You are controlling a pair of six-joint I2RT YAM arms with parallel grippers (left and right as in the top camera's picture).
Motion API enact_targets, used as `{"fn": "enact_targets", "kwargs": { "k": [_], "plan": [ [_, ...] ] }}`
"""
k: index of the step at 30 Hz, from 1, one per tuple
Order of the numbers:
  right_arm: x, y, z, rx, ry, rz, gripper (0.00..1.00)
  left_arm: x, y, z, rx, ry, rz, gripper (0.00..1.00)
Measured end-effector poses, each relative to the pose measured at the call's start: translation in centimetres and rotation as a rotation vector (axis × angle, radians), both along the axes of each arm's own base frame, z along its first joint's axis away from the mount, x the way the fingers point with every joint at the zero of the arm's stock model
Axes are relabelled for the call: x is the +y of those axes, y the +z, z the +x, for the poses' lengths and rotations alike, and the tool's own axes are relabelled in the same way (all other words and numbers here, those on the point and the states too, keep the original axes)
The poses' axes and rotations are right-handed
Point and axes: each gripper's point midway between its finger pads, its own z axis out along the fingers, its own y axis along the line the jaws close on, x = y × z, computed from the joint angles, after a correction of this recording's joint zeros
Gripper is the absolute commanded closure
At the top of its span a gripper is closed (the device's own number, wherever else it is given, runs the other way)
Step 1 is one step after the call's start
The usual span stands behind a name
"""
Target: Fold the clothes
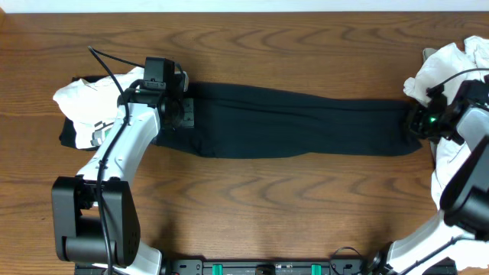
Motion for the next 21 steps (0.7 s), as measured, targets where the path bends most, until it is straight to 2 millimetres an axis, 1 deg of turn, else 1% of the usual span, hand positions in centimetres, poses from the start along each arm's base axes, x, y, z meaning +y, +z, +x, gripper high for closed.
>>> {"fn": "enact_targets", "kwargs": {
  "k": [2, 6, 7, 9, 12, 16, 19, 21],
  "plan": [
    [-0.9, 2.3, 0.2, -0.037, -0.017, -0.068, 0.99, 0.0, 0.0, 0.0, 0.000, 0.000, 0.000, 0.50],
    [-2.8, 7.5, 0.0, -0.118, -0.066, -0.224, 0.99, 0.0, 0.0, 0.0, 0.000, 0.000, 0.000, 0.50],
    [-3.3, 8.6, -0.2, -0.133, -0.079, -0.259, 0.99, 0.0, 0.0, 0.0, 0.000, 0.000, 0.000, 0.50],
    [-4.0, 9.9, -0.6, -0.141, -0.103, -0.311, 0.99, 0.0, 0.0, 0.0, 0.000, 0.000, 0.000, 0.50],
    [-4.8, 10.5, -1.2, -0.124, -0.129, -0.364, 0.99, 0.0, 0.0, 0.0, 0.000, 0.000, 0.000, 0.50],
    [-5.1, 10.6, -1.6, -0.110, -0.141, -0.387, 0.99, 0.0, 0.0, -0.1, 0.003, 0.000, 0.000, 0.50],
    [-4.8, 11.6, -1.6, -0.140, -0.139, -0.382, 0.99, 0.0, 0.1, -0.3, 0.014, 0.000, 0.001, 0.50],
    [-4.1, 12.6, -1.4, -0.170, -0.130, -0.373, 0.99, 0.0, 0.6, -0.4, 0.014, 0.001, 0.001, 0.50]
  ]
}}
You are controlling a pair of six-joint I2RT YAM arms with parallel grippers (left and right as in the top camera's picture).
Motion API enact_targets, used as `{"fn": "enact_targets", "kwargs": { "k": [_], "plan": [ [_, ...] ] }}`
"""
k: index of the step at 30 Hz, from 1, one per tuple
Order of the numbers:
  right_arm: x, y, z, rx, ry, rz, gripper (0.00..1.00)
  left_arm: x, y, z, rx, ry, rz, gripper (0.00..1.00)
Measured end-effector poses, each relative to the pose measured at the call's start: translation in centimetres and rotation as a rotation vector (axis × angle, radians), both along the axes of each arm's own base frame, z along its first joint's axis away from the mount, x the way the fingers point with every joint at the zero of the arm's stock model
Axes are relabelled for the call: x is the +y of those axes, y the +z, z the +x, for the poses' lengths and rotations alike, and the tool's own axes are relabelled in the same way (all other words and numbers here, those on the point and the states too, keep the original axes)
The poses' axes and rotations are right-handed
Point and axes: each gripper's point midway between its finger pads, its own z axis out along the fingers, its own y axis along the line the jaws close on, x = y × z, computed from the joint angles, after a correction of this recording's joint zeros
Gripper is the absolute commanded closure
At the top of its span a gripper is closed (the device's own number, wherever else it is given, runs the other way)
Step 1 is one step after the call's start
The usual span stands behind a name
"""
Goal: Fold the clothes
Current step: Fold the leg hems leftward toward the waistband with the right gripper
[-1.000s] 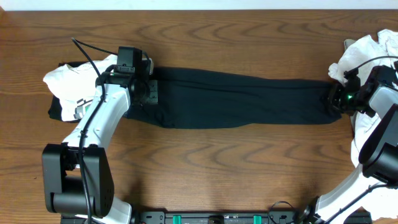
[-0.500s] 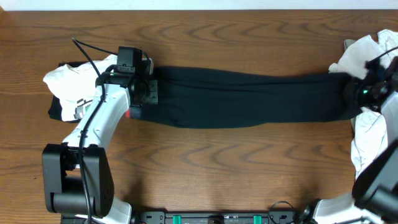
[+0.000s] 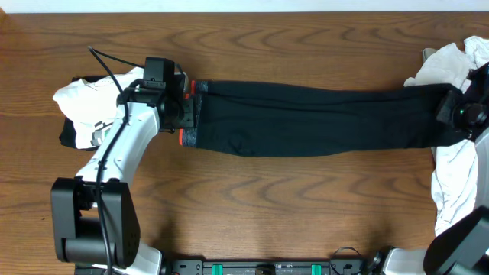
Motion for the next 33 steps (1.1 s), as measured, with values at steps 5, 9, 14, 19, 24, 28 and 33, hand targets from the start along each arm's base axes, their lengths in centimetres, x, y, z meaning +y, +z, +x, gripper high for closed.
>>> {"fn": "enact_targets", "kwargs": {
  "k": [5, 9, 14, 19, 24, 28, 33],
  "plan": [
    [4.4, 0.9, 0.8, -0.017, 0.103, 0.046, 0.99, 0.0, 3.1, -0.2, -0.054, 0.018, -0.013, 0.50],
    [9.4, 0.7, 1.8, -0.008, 0.220, 0.078, 0.99, 0.1, 6.4, -0.5, -0.124, 0.031, -0.026, 0.50],
    [15.9, 0.6, 2.6, -0.005, 0.358, 0.110, 0.99, 0.2, 9.3, -1.6, -0.186, 0.034, -0.035, 0.50],
    [21.6, -1.2, 3.6, 0.019, 0.460, 0.144, 0.99, 0.3, 11.4, -2.7, -0.232, 0.037, -0.042, 0.50],
    [27.1, -4.9, 4.6, 0.059, 0.555, 0.187, 0.99, 0.4, 12.5, -3.5, -0.253, 0.041, -0.046, 0.50],
    [31.3, -7.5, 4.6, 0.086, 0.622, 0.221, 0.99, 0.4, 12.5, -3.8, -0.243, 0.044, -0.047, 0.50],
    [35.7, -9.7, 4.8, 0.079, 0.685, 0.283, 0.99, 0.4, 12.4, -4.0, -0.235, 0.047, -0.047, 0.50]
  ]
}}
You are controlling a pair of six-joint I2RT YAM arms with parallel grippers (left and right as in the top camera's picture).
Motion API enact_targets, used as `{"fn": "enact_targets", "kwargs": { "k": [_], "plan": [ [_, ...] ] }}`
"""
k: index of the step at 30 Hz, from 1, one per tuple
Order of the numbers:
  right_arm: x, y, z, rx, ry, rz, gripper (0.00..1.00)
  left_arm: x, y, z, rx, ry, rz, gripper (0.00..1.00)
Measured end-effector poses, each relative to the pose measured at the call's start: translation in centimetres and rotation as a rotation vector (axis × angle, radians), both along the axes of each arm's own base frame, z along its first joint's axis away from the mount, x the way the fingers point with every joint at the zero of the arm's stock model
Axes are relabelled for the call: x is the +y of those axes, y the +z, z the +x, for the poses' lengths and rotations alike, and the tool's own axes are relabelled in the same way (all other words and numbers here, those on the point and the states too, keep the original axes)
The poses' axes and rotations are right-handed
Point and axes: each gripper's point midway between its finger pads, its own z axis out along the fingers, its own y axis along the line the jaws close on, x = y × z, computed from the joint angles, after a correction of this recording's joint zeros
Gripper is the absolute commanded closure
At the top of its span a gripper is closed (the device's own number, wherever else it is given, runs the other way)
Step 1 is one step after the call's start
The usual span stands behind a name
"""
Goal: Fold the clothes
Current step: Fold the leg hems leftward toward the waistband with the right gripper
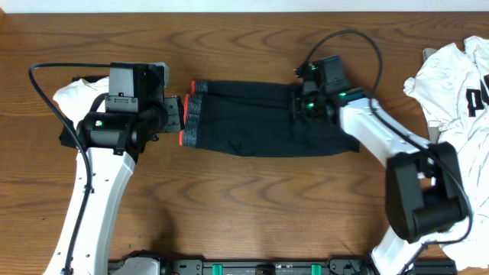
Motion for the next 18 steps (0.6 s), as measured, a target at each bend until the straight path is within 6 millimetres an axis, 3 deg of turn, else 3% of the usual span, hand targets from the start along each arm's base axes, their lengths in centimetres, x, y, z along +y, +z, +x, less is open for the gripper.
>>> {"fn": "enact_targets", "kwargs": {
  "k": [4, 9, 10, 11, 12, 13, 18],
  "plan": [
    [2.3, -0.9, -0.1, 0.013, 0.030, 0.056, 0.99, 0.0, 0.0, 0.0, 0.000, 0.000, 0.000, 0.50],
    [3.7, -0.3, 0.0, -0.004, 0.051, 0.106, 0.99, 0.0, 0.0, 0.0, 0.000, 0.000, 0.000, 0.50],
    [3.9, -0.1, -0.1, -0.004, 0.057, 0.118, 0.95, 0.0, 0.0, 0.0, 0.000, 0.001, 0.000, 0.50],
    [4.1, 0.0, -0.2, -0.002, 0.062, 0.127, 0.77, 0.0, 0.0, 0.0, 0.000, 0.000, 0.000, 0.50],
    [4.2, 0.0, -0.2, 0.004, 0.060, 0.134, 0.51, 0.0, 0.0, 0.0, -0.001, 0.000, 0.000, 0.50],
    [4.4, 0.0, -0.3, 0.008, 0.064, 0.141, 0.41, 0.0, 0.0, 0.0, -0.001, 0.000, 0.000, 0.50],
    [4.2, -0.5, -1.4, 0.068, 0.068, 0.146, 0.44, 0.0, 0.0, 0.0, -0.001, 0.001, 0.000, 0.50]
  ]
}}
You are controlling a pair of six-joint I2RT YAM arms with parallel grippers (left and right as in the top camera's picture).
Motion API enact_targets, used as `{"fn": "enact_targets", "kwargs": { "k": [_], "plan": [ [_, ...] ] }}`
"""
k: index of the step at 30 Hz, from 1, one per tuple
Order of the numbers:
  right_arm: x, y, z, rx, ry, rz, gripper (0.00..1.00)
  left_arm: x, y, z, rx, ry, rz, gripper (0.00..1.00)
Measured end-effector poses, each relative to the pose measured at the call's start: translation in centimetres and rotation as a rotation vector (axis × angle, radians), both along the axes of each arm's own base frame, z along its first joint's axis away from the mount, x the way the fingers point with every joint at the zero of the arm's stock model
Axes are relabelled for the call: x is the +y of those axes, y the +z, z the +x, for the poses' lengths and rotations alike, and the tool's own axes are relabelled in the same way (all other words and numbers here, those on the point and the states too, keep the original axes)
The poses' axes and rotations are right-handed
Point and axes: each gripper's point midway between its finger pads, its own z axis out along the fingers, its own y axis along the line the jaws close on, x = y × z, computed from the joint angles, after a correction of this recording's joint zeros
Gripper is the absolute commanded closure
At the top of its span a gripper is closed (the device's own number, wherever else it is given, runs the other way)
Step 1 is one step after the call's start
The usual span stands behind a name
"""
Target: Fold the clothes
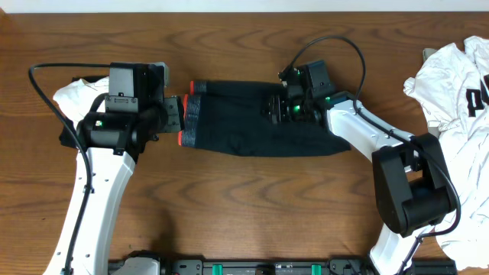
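A black garment [244,134] with a grey, red-trimmed waistband [191,113] lies across the table's middle, doubled over on itself. Its fold edge is at the right, near the right arm's elbow. My right gripper [276,107] is over the garment's upper layer, right of centre, shut on the leg end it has brought over. My left gripper [177,114] sits right at the waistband's left edge. Its fingers blend into the dark cloth, so I cannot make out how its jaws stand.
A heap of white and black clothes [75,93] lies at the far left, partly under the left arm. A crumpled white shirt with black print [451,84] fills the far right edge. Bare wooden table [252,206] runs along the front.
My right gripper has moved a little further left over the garment with the leg end, and the fold edge at the right has shortened slightly. The left arm and waistband have not moved.
First the garment lay stretched between both grippers, the right one at its far right end. Then it was pulled longer to the right and the waistband showed. Later the right gripper was at the middle with the leg end doubled over, and now further left.
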Motion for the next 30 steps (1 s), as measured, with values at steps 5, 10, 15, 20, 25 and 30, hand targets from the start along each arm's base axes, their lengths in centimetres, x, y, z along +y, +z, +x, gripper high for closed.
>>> {"fn": "enact_targets", "kwargs": {
  "k": [5, 10, 15, 20, 25, 30],
  "plan": [
    [-2.1, 1.4, 0.8, -0.015, -0.021, 0.026, 0.62, 0.0, 0.0, 0.0, 0.000, 0.000, 0.000, 0.50],
    [-7.9, 4.3, 2.2, -0.038, -0.144, 0.029, 0.92, 0.0, 0.0, 0.0, 0.000, 0.000, 0.000, 0.50],
    [-9.1, 2.9, 1.3, 0.037, -0.173, -0.012, 0.94, 0.0, 0.0, 0.0, -0.002, 0.000, 0.000, 0.49],
    [-6.2, -0.5, 0.5, 0.089, -0.112, -0.031, 0.95, 0.0, 0.0, 0.0, -0.001, 0.000, 0.000, 0.50],
    [0.0, -3.2, -0.1, 0.071, -0.011, 0.007, 0.95, 0.0, 0.0, -0.1, 0.003, 0.000, 0.001, 0.49],
    [7.0, -2.3, -2.3, 0.014, 0.179, 0.145, 0.96, 0.5, -0.4, -0.5, 0.026, 0.011, 0.026, 0.39]
  ]
}}
